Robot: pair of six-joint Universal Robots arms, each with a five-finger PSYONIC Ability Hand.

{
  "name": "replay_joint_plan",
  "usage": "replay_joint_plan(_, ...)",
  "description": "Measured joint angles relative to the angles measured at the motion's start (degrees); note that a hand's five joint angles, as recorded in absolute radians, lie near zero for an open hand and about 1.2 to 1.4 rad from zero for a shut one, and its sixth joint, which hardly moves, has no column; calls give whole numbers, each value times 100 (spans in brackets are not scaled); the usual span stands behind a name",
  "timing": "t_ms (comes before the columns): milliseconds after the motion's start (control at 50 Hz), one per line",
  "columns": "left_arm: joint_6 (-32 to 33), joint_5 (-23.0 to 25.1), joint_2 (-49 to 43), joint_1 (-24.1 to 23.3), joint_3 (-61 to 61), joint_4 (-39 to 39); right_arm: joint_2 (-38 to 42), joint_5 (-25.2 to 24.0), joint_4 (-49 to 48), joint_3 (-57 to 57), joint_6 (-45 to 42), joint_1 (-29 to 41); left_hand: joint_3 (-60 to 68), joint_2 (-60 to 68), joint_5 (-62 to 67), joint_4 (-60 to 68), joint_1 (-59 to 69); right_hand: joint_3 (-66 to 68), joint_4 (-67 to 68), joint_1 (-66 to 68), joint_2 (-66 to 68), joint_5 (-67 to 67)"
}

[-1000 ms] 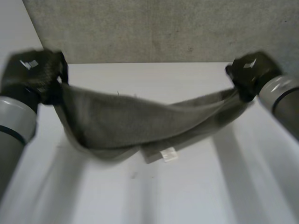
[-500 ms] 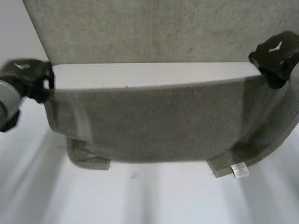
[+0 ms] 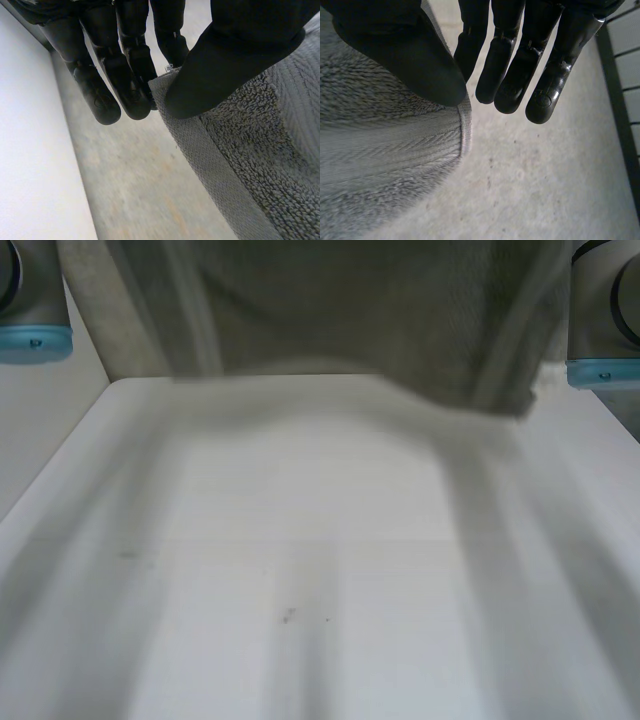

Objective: Fold the towel.

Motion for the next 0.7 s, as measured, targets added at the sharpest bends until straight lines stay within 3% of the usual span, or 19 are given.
replay_joint_plan(120,-221,-67,354,1,-881,204,-360,-299,112,865,133,59,0,0,0,0,0,0,0,0,0,2)
replay_joint_plan(260,-651,69,618,118,-3103,106,-483,-847,906,2357,564,55,0,1,0,0,0,0,0,0,0,3)
replay_joint_plan(420,-713,392,536,275,-5270,135,-190,-1486,1466,3744,1051,0,0,2,0,0,0,2,0,0,0,5)
replay_joint_plan(580,-701,470,495,438,-6046,139,314,-1726,1535,4261,1620,-58,0,2,0,0,0,4,0,0,0,5)
replay_joint_plan(700,-709,458,630,663,-6237,130,438,-1689,1519,4333,2952,-303,0,2,0,0,0,-567,-601,-258,-537,-424)
